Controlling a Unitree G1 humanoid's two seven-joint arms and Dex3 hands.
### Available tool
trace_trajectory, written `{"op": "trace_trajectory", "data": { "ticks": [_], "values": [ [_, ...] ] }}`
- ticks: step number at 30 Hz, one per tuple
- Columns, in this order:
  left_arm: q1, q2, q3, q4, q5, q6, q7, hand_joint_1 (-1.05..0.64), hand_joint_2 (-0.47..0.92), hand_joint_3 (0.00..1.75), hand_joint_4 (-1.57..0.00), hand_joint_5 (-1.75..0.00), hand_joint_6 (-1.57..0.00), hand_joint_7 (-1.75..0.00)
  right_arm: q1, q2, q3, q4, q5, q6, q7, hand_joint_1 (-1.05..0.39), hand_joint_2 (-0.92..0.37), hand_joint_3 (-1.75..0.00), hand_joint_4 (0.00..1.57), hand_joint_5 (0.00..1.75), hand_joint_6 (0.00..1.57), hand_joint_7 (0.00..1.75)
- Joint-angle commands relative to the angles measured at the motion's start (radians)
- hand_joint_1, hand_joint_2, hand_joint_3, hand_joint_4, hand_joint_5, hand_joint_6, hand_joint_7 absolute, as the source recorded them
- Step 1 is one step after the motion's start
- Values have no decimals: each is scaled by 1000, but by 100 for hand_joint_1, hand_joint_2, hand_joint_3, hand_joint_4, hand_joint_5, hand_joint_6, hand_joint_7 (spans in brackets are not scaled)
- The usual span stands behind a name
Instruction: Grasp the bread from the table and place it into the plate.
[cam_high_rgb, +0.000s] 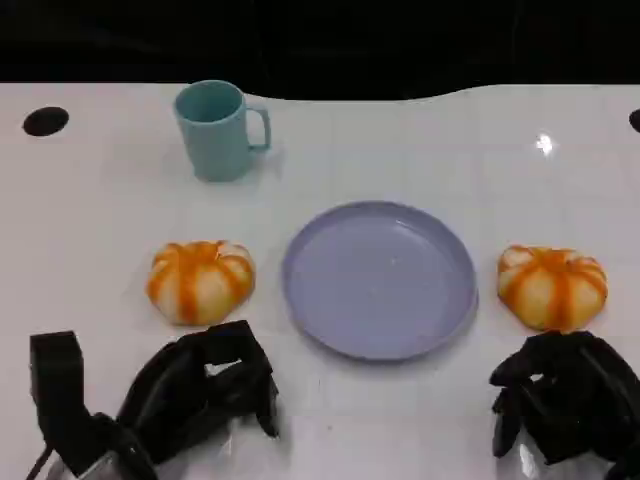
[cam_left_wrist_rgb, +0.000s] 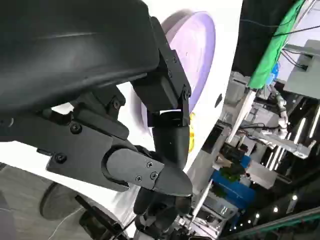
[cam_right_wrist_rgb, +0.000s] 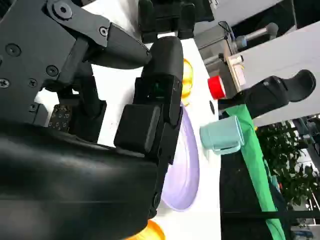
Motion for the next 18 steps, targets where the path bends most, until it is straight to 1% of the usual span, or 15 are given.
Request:
{"op": "trace_trajectory", "data": {
  "ticks": [1, 6, 10, 14, 18],
  "values": [
    [14, 14, 5, 16, 8, -2, 9, -73, 86, 0, -96, -143, -97, -103, -8, -20, -5, 11, 0, -3, 10, -35, -26, -134, 157, 69, 157, 55],
    [13, 18, 4, 17, 11, -3, 9, -73, 87, 0, -97, -143, -97, -103, -14, -17, -6, 23, -3, -26, 16, -38, -27, -130, 157, 67, 157, 54],
    [16, 17, 5, 14, 8, 4, 9, -70, 86, 0, -97, -142, -97, -101, -13, -17, -6, 21, 2, -14, 20, -37, -27, -130, 157, 67, 157, 55],
    [18, 17, 3, 12, 8, 12, 10, -72, 87, 0, -98, -142, -98, -102, -7, -14, -4, 16, -5, -27, 9, -36, -27, -129, 157, 69, 157, 56],
    [19, 17, 4, 10, 7, 9, 7, -72, 87, 0, -97, -143, -96, -103, -6, -15, -3, 9, 1, -8, 12, -37, -28, -128, 157, 69, 157, 56]
  ]
}}
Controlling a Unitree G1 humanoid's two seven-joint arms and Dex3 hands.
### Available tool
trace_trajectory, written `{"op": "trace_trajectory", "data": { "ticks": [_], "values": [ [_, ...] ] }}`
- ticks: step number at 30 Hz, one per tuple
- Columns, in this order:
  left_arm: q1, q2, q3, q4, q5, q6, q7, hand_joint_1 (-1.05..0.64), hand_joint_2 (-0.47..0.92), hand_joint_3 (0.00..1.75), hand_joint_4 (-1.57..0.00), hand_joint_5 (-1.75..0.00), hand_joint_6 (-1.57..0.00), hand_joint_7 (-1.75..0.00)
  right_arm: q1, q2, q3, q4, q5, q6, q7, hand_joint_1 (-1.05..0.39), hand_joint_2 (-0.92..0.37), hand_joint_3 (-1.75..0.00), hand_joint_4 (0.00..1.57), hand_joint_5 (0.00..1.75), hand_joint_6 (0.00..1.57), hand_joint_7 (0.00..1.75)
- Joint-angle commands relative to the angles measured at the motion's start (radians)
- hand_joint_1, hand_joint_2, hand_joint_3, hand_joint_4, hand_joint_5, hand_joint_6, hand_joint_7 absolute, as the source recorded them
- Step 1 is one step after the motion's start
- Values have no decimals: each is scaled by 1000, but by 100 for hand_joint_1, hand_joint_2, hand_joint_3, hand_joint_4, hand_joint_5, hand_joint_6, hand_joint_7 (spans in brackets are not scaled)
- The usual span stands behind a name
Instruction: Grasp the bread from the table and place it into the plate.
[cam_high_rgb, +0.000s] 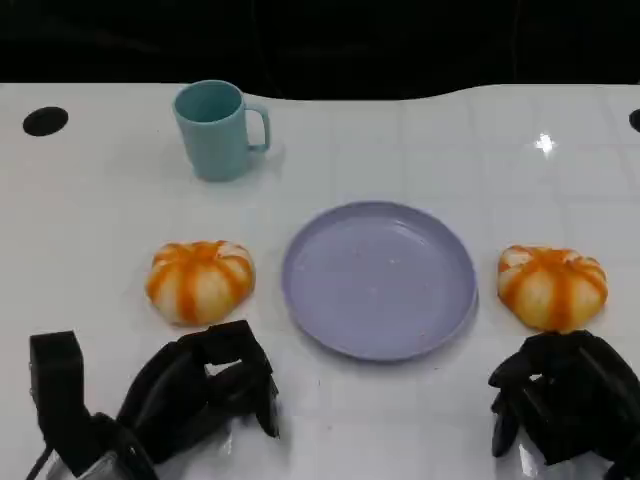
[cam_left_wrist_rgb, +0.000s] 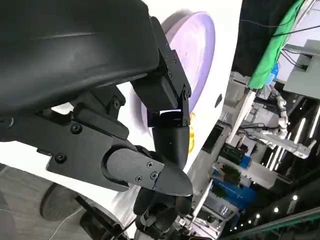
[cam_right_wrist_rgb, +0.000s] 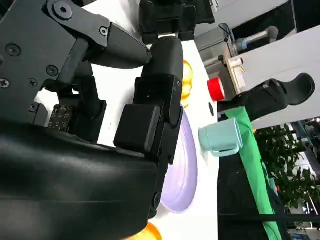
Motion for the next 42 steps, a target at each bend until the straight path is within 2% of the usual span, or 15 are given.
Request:
{"op": "trace_trajectory", "data": {
  "ticks": [1, 12, 16, 17, 18, 22, 24, 27, 30, 34, 35, 39, 42],
  "values": [
    [18, 18, 5, 10, 5, 13, 5, -72, 87, 0, -97, -143, -96, -103, 2, -15, -3, -12, 3, 16, 0, -37, -28, -128, 157, 69, 157, 55],
    [13, 17, 6, 17, 4, 11, 0, -71, 86, 0, -98, -143, -97, -102, 2, -15, -4, -16, 1, 5, 4, -36, -27, -130, 157, 68, 157, 55],
    [14, 17, 4, 15, 8, 4, 5, -72, 87, 0, -98, -142, -97, -102, -3, -12, -9, -22, 6, -56, 27, -33, -31, -124, 157, 55, 157, 35],
    [16, 18, 3, 12, 11, 2, 8, -72, 87, 0, -98, -142, -97, -101, -2, -12, -9, -27, 3, -74, 25, -37, -38, -109, 157, 49, 157, 28],
    [16, 18, 3, 11, 12, 2, 10, -72, 87, 0, -97, -142, -96, -101, -2, -12, -9, -33, 0, -99, 24, -38, -40, -103, 157, 47, 157, 25],
    [12, 17, 6, 15, 5, 11, 6, -71, 87, 0, -97, -143, -96, -102, -13, -19, -13, -34, 0, -204, 43, -47, -83, -25, 156, 25, 152, 4],
    [12, 18, 6, 16, 5, 12, 5, -72, 87, 0, -97, -143, -96, -103, -16, -29, -10, -30, -36, -293, 13, -56, -90, -15, 153, 20, 144, 1],
    [12, 18, 9, 16, 0, 20, 1, -71, 86, 0, -97, -143, -96, -102, -18, -41, -7, -25, -71, -383, -25, -58, -92, -14, 138, 12, 126, 0],
    [12, 19, 8, 15, 3, 19, 3, -70, 87, 0, -97, -143, -96, -102, -26, -56, -3, -14, -129, -493, -93, -58, -92, -12, 124, 6, 109, 0],
    [13, 21, 7, 19, 8, 4, 2, -70, 87, 0, -97, -143, -96, -101, -39, -98, 0, 10, -316, -674, -283, -64, -92, -10, 101, 0, 84, 0],
    [12, 21, 8, 22, 7, 0, 0, -70, 87, 1, -97, -143, -96, -101, -38, -112, 3, 7, -374, -699, -339, -67, -92, -11, 89, 0, 72, 0],
    [5, 18, 13, 35, 1, 3, -4, -71, 87, 0, -97, -143, -96, -102, -23, -166, 15, -57, -624, -723, -574, -71, -92, -14, 58, 0, 40, 0],
    [5, 19, 13, 34, 4, 5, 0, -71, 87, 0, -97, -143, -97, -102, -1, -195, 32, -171, -760, -658, -699, -73, -92, -9, 42, 0, 24, 0]
  ]
}}
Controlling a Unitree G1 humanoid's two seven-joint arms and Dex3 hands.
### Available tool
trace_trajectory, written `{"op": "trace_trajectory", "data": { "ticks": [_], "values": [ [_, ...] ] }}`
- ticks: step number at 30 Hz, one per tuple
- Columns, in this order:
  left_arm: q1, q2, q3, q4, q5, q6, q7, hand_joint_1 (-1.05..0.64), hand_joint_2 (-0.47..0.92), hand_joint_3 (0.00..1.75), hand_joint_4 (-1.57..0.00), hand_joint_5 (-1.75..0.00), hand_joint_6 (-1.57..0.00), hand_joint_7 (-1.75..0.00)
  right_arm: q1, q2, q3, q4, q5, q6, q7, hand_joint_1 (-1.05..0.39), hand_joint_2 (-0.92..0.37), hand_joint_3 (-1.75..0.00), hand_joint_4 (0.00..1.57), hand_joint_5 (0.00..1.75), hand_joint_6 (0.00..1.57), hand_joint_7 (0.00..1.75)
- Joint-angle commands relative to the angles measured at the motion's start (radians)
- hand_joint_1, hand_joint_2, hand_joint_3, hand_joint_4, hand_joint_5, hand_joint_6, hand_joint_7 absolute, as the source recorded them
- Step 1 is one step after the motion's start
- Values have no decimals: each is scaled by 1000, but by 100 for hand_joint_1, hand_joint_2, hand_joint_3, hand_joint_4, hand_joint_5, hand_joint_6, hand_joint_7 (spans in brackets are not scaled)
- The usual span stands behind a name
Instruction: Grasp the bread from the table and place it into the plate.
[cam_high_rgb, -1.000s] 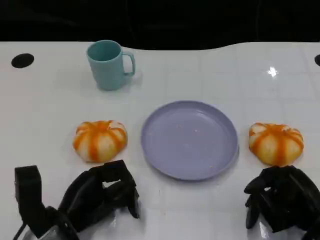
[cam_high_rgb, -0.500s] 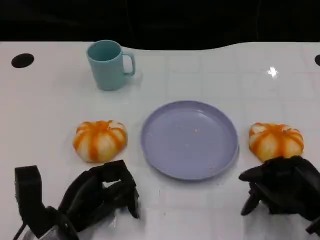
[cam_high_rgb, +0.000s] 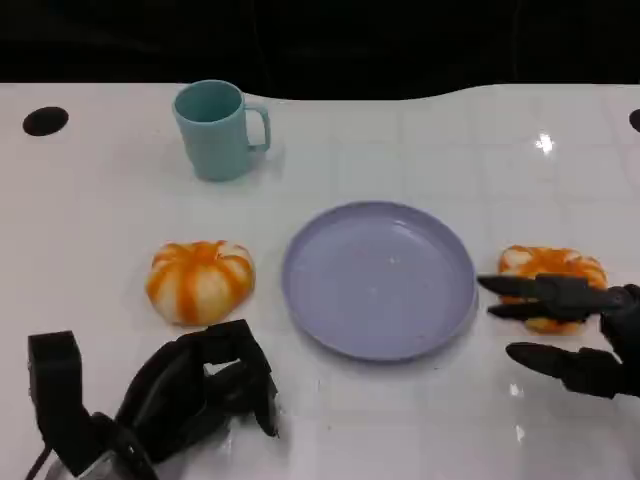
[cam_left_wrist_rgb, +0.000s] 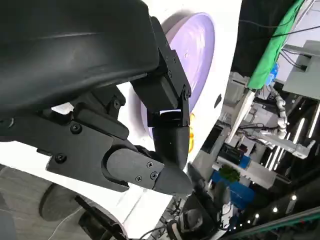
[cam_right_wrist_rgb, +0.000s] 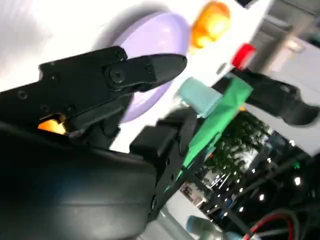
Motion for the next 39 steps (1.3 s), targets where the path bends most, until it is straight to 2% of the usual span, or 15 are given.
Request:
{"op": "trace_trajectory", "data": {
  "ticks": [1, 2, 5, 10, 12, 16, 24, 31, 39],
  "values": [
    [11, 18, 6, 21, 9, 4, 6, -71, 87, 0, -97, -143, -97, -102, 37, -62, 25, -159, -185, 77, -175, -73, -92, -7, 40, 0, 21, 0],
    [10, 19, 5, 22, 11, -1, 5, -71, 88, 0, -97, -143, -97, -102, 46, -74, 34, -197, -236, 108, -217, -73, -92, -5, 33, 0, 12, 0],
    [10, 19, 3, 23, 16, -4, 8, -71, 87, 0, -96, -143, -97, -103, 59, -99, 66, -256, -336, 169, -320, -73, -89, -1, 19, 0, 3, 0],
    [12, 17, 5, 19, 13, 3, 11, -73, 87, 0, -96, -144, -96, -104, 53, -140, 136, -302, -461, 296, -440, -78, -89, -1, 1, 0, 0, 0],
    [12, 17, 5, 17, 13, 5, 14, -73, 87, 0, -96, -145, -96, -105, 48, -153, 164, -310, -495, 339, -482, -79, -90, -1, 0, 0, 0, 0],
    [15, 16, 5, 15, 13, -1, 13, -72, 87, 0, -96, -146, -95, -106, 42, -177, 215, -328, -518, 426, -503, -79, -92, -2, 0, 0, 0, 0],
    [14, 17, 4, 14, 14, 2, 14, -72, 87, 0, -96, -144, -95, -106, -2, -233, 324, -275, -616, 536, -645, -83, -91, -1, 0, 0, 0, 0],
    [12, 17, 3, 16, 15, -3, 12, -73, 87, 0, -96, -144, -95, -106, -26, -255, 389, -259, -624, 624, -644, -85, -92, -1, 0, 0, 0, 0],
    [14, 16, 5, 12, 10, 6, 10, -71, 87, 0, -97, -143, -95, -105, -56, -262, 439, -214, -608, 666, -644, -85, -91, 0, 0, 0, 0, 0]
  ]
}}
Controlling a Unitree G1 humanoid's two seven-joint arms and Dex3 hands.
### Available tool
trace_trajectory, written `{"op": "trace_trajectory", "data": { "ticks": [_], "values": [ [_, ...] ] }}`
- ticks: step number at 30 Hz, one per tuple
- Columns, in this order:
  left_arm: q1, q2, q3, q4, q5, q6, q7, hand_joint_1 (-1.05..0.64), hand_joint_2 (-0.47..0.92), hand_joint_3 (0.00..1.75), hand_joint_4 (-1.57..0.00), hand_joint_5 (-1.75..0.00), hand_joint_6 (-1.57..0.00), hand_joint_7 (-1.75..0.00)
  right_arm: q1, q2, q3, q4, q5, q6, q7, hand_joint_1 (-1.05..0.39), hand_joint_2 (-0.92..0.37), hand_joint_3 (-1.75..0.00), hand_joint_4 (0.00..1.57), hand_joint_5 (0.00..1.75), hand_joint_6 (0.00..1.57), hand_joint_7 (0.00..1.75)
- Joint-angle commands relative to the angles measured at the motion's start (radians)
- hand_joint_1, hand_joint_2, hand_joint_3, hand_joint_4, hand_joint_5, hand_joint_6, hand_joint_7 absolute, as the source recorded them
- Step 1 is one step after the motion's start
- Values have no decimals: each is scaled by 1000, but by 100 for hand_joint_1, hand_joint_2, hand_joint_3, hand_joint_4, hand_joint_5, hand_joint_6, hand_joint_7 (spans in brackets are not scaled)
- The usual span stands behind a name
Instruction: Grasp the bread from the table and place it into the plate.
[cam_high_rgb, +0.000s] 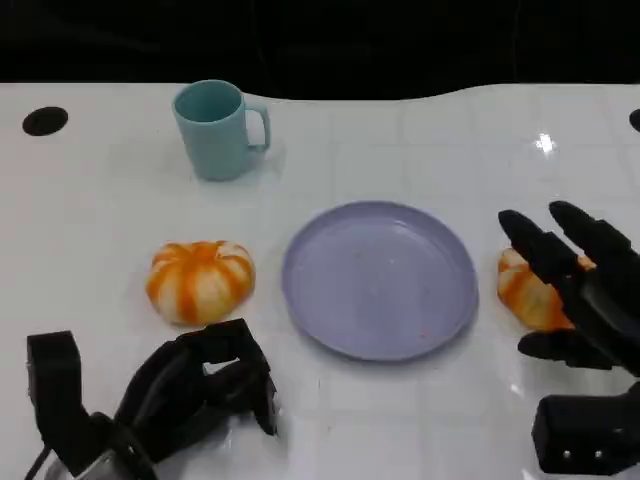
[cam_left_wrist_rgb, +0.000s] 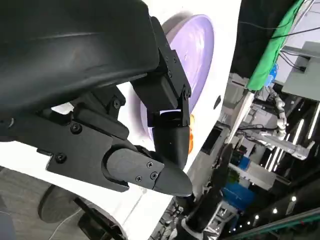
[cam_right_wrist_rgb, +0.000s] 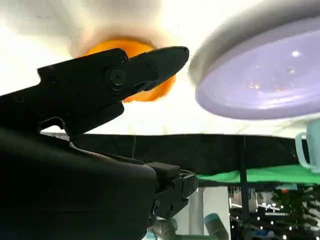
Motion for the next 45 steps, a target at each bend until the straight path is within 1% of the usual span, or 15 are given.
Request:
{"op": "trace_trajectory", "data": {
  "ticks": [1, 8, 16, 24, 30, 32, 35, 36, 37, 38, 39, 40, 42, 43, 45],
  "values": [
    [16, 16, 2, 8, 9, 10, 9, -71, 87, 0, -97, -143, -95, -105, -37, -24, 19, 44, 21, 13, -6, -85, -91, 0, 0, 0, 0, 0],
    [15, 16, 2, 8, 9, 16, 13, -71, 87, 0, -98, -142, -96, -103, -93, -24, 64, 146, 32, 2, -19, -86, -91, 0, 0, 0, 0, 0],
    [15, 15, 3, 8, 8, 14, 13, -71, 87, 0, -96, -144, -95, -104, -163, -9, 106, 268, 47, 17, -22, -85, -92, -1, 0, 0, 0, 0],
    [16, 15, 4, 5, 8, 24, 18, -72, 86, 0, -96, -145, -95, -105, -232, 3, 145, 418, 69, -27, -63, -82, -91, 0, 0, 0, 0, 0],
    [15, 15, 4, 4, 6, 31, 16, -71, 85, 0, -96, -144, -96, -104, -253, 12, 162, 477, 97, -46, -72, -81, -91, 0, 0, 0, 0, 0],
    [16, 17, 3, 3, 9, 29, 15, -72, 86, 0, -96, -144, -95, -103, -259, 13, 168, 493, 100, -58, -82, -77, -91, 0, 0, 0, 0, 0],
    [15, 17, 4, 5, 7, 27, 11, -71, 86, 0, -96, -144, -95, -103, -265, 15, 173, 508, 104, -66, -89, -72, -92, 0, 6, 5, 0, 0],
    [15, 17, 4, 5, 7, 28, 12, -71, 86, 0, -96, -145, -95, -104, -266, 17, 173, 513, 107, -70, -95, -68, -92, -1, 4, 70, 1, 19],
    [16, 16, 4, 5, 8, 28, 13, -72, 86, 0, -96, -145, -95, -104, -268, 19, 173, 520, 112, -80, -106, -64, -92, -1, 1, 132, 0, 101],
    [17, 16, 3, 4, 9, 26, 15, -71, 86, 0, -96, -145, -95, -103, -269, 20, 173, 526, 115, -90, -122, -61, -92, -1, 1, 153, 0, 137],
    [18, 16, 3, 3, 10, 25, 16, -71, 86, 0, -96, -145, -96, -103, -270, 21, 175, 532, 117, -98, -136, -58, -92, -1, 0, 163, 0, 155],
    [19, 17, 2, 1, 11, 24, 16, -72, 86, 0, -96, -145, -95, -103, -272, 23, 176, 539, 117, -105, -156, -56, -92, -1, 0, 170, 0, 167],
    [19, 18, 1, 2, 11, 20, 13, -72, 86, 0, -95, -145, -95, -103, -276, 26, 180, 553, 118, -115, -186, -54, -92, -1, 0, 173, 0, 173],
    [19, 18, 1, 3, 11, 18, 10, -71, 87, 0, -95, -145, -95, -103, -277, 28, 179, 561, 122, -125, -201, -52, -92, -2, 4, 174, 0, 174],
    [18, 17, 2, 4, 9, 18, 8, -72, 87, 0, -94, -146, -95, -104, -280, 32, 178, 575, 132, -142, -220, -47, -92, -2, 16, 175, 0, 174]
  ]
}}
